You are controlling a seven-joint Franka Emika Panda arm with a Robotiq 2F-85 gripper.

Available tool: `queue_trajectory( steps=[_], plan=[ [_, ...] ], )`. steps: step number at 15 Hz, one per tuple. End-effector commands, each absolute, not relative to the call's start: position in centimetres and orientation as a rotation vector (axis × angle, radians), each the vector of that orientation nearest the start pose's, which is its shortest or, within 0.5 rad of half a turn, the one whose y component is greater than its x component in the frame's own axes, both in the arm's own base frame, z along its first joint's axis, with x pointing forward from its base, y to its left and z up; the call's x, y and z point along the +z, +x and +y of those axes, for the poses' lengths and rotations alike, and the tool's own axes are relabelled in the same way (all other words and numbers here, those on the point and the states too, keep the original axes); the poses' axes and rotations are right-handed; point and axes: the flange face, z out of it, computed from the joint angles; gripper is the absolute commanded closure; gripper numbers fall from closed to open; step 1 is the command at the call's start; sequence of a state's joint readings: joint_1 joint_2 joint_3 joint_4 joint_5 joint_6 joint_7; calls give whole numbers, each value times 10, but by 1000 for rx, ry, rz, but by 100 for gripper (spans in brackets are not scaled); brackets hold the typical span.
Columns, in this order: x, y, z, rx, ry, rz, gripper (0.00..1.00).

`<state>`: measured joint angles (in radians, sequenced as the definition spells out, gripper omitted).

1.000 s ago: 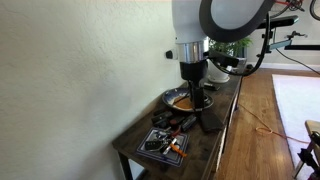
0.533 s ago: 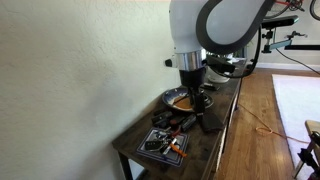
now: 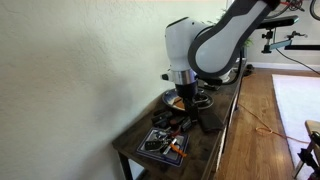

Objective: Take three black objects between the bowls and put them in the bowl on the right

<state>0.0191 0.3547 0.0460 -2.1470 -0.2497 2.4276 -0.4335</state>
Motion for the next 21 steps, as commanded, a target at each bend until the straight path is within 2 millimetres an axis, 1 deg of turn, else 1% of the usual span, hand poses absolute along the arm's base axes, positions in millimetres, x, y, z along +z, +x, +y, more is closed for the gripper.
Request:
queue_trajectory(
  steps=[1, 6, 11, 12, 13, 14, 17, 18, 19, 20, 21],
  plan=[
    [215, 575, 29, 127, -3049, -1169, 0],
    [198, 581, 23, 161, -3015, -1230, 0],
    [192, 585, 20, 171, -2987, -1269, 0],
    [192, 585, 20, 171, -2983, -1278, 25],
    [191, 585, 20, 171, -2978, -1289, 26],
    [191, 584, 20, 171, -2975, -1294, 32],
    [191, 581, 18, 168, -2966, -1297, 54],
    [192, 580, 17, 166, -2966, -1293, 59],
    [192, 580, 16, 164, -2966, -1290, 49],
    [192, 579, 16, 163, -2965, -1285, 45],
    [191, 578, 15, 163, -2964, -1280, 24]
  ],
)
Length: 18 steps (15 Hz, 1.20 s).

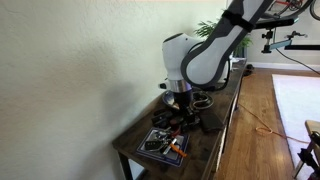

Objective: Take three black objects between the bowls and put them in the bowl on the right

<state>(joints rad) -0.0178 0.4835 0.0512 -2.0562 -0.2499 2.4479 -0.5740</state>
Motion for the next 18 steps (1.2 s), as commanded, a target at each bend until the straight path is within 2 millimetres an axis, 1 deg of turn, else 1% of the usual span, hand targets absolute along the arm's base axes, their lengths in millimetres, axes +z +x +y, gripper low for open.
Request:
queue_trajectory(
  steps=[1, 3, 4, 5, 9, 12, 13, 14, 16, 18],
  plan=[
    [191, 578, 15, 166, -2964, -1278, 21],
    [190, 576, 15, 169, -2963, -1278, 11],
    [190, 576, 14, 171, -2962, -1278, 4],
    [189, 575, 14, 174, -2961, -1278, 0],
    [183, 574, 16, 191, -2952, -1283, 0],
    [179, 573, 16, 205, -2948, -1276, 10],
    [177, 573, 15, 208, -2946, -1275, 17],
    [176, 572, 15, 211, -2947, -1272, 37],
    [174, 571, 14, 212, -2946, -1271, 52],
    [173, 572, 12, 214, -2952, -1264, 63]
  ],
)
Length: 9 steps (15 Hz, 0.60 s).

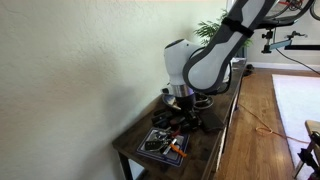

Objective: Take three black objects between the bowls and put them in the bowl on the right

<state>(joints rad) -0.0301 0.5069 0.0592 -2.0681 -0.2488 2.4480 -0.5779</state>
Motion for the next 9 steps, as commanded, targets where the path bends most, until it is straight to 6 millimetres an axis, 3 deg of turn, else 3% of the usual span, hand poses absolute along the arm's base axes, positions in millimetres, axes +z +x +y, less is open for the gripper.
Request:
queue_trajectory(
  steps=[1, 3, 9],
  plan=[
    [175, 572, 12, 212, -2954, -1264, 71],
    [179, 572, 12, 209, -2965, -1268, 82],
    [209, 571, 8, 172, -3006, -1224, 82]
  ],
)
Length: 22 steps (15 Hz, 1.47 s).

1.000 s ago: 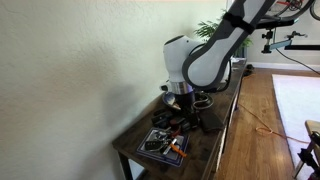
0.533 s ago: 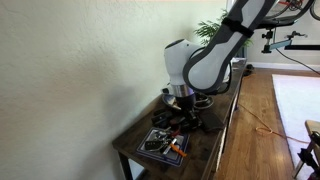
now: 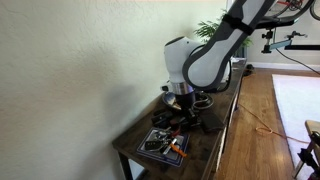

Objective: Take three black objects between the bowls and put them in the bowl on the right

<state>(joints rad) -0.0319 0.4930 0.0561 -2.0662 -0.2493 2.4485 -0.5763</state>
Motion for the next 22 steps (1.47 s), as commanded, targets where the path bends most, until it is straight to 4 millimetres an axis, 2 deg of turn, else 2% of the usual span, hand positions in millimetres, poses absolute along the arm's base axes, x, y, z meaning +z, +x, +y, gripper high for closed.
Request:
queue_trajectory(
  steps=[1, 6, 9, 13, 17, 22],
  plan=[
    [217, 571, 6, 153, -3021, -1210, 82],
    [257, 580, -17, 66, -3117, -1125, 82],
    [270, 591, -39, 21, -3176, -1055, 82],
    [272, 609, -62, -14, -3228, -975, 82],
    [269, 632, -76, -35, -3262, -914, 82],
    [251, 660, -88, -37, -3278, -878, 82]
  ],
)
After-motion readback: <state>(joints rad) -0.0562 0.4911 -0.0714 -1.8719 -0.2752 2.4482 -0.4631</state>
